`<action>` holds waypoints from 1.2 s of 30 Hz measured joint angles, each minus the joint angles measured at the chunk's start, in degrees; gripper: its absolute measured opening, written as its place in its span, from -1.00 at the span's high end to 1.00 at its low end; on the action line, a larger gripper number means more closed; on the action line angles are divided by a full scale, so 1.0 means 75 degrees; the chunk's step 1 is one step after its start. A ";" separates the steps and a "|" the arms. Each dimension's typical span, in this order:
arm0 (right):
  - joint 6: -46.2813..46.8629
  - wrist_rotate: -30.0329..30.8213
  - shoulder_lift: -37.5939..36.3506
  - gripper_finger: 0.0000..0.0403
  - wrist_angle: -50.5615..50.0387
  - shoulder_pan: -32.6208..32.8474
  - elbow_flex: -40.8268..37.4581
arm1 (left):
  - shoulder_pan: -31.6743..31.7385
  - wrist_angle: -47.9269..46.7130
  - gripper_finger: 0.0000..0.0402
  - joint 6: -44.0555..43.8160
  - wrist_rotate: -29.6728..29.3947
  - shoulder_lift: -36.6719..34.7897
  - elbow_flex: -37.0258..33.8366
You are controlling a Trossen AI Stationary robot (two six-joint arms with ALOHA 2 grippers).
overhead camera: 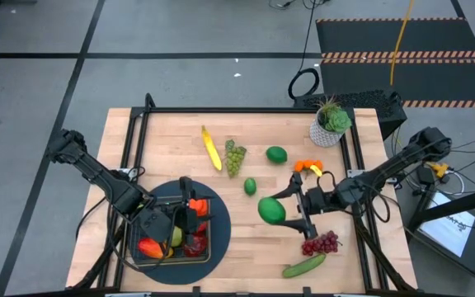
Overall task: Build produce basket
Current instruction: Put the bottom right lime into the gold wire basket
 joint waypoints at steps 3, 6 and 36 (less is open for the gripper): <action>-0.0671 0.0012 0.0003 -0.58 0.0002 0.0164 0.0000 | -0.0006 0.0039 -0.25 0.0000 0.0002 0.0000 0.0000; -0.1285 0.0010 0.0003 -0.58 0.0008 0.0312 -0.0001 | -0.0006 0.0039 -0.25 0.0005 0.0002 0.0000 0.0000; -0.2241 0.0052 0.0003 -0.58 0.0017 0.0598 0.0000 | -0.0006 0.0219 -0.25 0.0115 0.0004 0.0000 0.0000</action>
